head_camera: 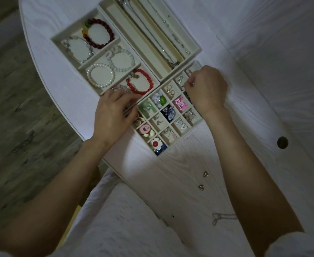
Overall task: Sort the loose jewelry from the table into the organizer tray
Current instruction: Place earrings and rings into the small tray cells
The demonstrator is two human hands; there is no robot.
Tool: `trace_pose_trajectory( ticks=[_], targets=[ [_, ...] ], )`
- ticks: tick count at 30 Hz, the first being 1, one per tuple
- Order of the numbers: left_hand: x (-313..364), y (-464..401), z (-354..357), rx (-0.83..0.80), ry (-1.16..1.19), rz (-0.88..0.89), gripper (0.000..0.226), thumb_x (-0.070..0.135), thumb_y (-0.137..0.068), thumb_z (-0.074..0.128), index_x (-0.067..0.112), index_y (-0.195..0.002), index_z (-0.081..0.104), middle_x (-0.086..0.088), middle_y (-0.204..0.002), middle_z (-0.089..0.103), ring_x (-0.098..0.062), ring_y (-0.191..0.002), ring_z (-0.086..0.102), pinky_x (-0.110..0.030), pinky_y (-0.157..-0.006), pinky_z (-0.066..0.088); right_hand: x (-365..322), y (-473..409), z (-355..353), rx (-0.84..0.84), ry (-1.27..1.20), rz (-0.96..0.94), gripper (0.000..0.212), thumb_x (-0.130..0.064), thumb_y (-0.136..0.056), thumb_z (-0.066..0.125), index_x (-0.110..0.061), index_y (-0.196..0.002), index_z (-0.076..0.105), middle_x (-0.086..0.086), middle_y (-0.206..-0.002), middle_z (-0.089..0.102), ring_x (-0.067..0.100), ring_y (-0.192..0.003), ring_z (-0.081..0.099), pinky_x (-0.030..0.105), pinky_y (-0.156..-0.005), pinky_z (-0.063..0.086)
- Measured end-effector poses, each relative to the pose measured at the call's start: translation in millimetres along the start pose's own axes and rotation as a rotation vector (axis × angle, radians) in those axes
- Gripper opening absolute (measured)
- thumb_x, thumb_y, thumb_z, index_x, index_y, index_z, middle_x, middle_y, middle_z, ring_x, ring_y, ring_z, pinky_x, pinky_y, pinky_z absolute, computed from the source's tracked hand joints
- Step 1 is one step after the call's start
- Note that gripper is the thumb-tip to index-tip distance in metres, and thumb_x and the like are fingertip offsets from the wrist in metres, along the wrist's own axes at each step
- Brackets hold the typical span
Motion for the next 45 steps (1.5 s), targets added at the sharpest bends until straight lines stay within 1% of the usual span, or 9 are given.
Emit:
trace_pose_trajectory(
  ticks=[7,13,16,22,32,36,39,41,45],
  targets=[
    [-2.1,-0.9,0.4,-0.004,0.009,0.007,0.027,0.023,-0.089,0.056,0.013,-0.112,0.067,-0.008,-0.102,0.066,-0.029,-0.096,0.055,-0.029,-0.086,0.032,-8.4,-2.1,7.6,0.01,0.033,0.101,0.017,-0.014,-0.087,0.058,-0.007,-0.077,0.069,0.006,-0.086,0.067,0.023,-0.084,0.061,0.033,-0.068,0.052],
    [-4.6,-0.2,2.3,-0.012,0.019,0.002,0.027,0.024,-0.09,0.057,0.013,-0.113,0.067,-0.006,-0.104,0.066,-0.027,-0.096,0.055,-0.03,-0.086,0.034,-9.6,3.1,-0.3,0.037,0.009,0.004,0.015,-0.015,-0.09,0.057,-0.008,-0.088,0.07,0.008,-0.103,0.062,0.018,-0.089,0.054,0.025,-0.065,0.033],
    [-5.3,-0.9,2.2,-0.012,0.023,0.009,0.026,0.024,-0.09,0.057,0.013,-0.112,0.067,-0.006,-0.103,0.066,-0.027,-0.095,0.055,-0.032,-0.086,0.035,-7.5,6.3,-7.8,0.079,-0.036,-0.062,0.01,-0.014,-0.09,0.059,-0.011,-0.092,0.068,0.005,-0.099,0.06,0.016,-0.089,0.052,0.025,-0.066,0.033],
    [-4.7,-1.8,2.0,-0.009,0.039,0.016,0.027,0.023,-0.089,0.057,0.012,-0.111,0.067,-0.008,-0.101,0.066,-0.028,-0.094,0.055,-0.033,-0.086,0.036,-8.4,-2.4,-2.3,-0.04,0.036,-0.071,0.014,-0.02,-0.091,0.059,-0.015,-0.098,0.07,0.005,-0.105,0.058,0.018,-0.097,0.051,0.025,-0.067,0.032],
    [-5.5,-1.8,1.3,-0.014,0.057,0.014,0.026,0.024,-0.09,0.056,0.012,-0.111,0.067,-0.007,-0.102,0.065,-0.027,-0.094,0.055,-0.035,-0.085,0.038,-10.4,-8.7,1.2,-0.065,0.063,-0.046,0.014,-0.008,-0.09,0.055,-0.01,-0.087,0.069,0.003,-0.091,0.06,0.013,-0.081,0.051,0.024,-0.066,0.032],
    [-5.1,-1.9,1.6,-0.011,0.06,0.015,0.026,0.023,-0.09,0.057,0.012,-0.111,0.067,-0.007,-0.102,0.065,-0.027,-0.095,0.055,-0.036,-0.085,0.039,-7.7,-8.0,7.1,-0.046,-0.046,0.049,0.021,-0.007,-0.092,0.045,-0.009,-0.086,0.065,-0.012,-0.07,0.042,0.002,-0.062,0.038,0.009,-0.053,0.024],
    [-5.5,-1.9,1.5,-0.012,0.056,0.009,0.026,0.024,-0.09,0.056,0.012,-0.111,0.067,-0.006,-0.103,0.065,-0.027,-0.096,0.055,-0.034,-0.086,0.037,-8.7,-7.7,7.5,-0.045,-0.038,0.038,0.022,-0.008,-0.093,0.043,-0.006,-0.087,0.064,-0.008,-0.073,0.047,0.003,-0.062,0.041,0.006,-0.054,0.028],
    [-4.9,-1.6,1.2,-0.01,0.055,0.007,0.026,0.024,-0.089,0.057,0.012,-0.11,0.067,-0.007,-0.105,0.065,-0.027,-0.097,0.054,-0.032,-0.086,0.035,-11.3,-4.9,4.2,-0.026,0.017,-0.014,0.02,-0.005,-0.091,0.047,-0.007,-0.082,0.065,-0.003,-0.079,0.051,0.007,-0.064,0.041,0.01,-0.048,0.02],
    [-4.7,-1.5,1.4,-0.008,0.058,0.005,0.026,0.023,-0.089,0.058,0.012,-0.111,0.067,-0.007,-0.105,0.065,-0.027,-0.098,0.055,-0.034,-0.087,0.037,-11.4,-1.1,1.3,-0.005,0.057,-0.057,0.015,-0.014,-0.092,0.054,-0.009,-0.089,0.068,0.005,-0.099,0.059,0.009,-0.076,0.043,0.019,-0.057,0.025]
  ],
)
Point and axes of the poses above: each hand's wrist, its own y-axis away from the middle knuckle, its own z-axis out of the palm, x = y × z, the point moved 3 cm from there along -y, towards the middle knuckle
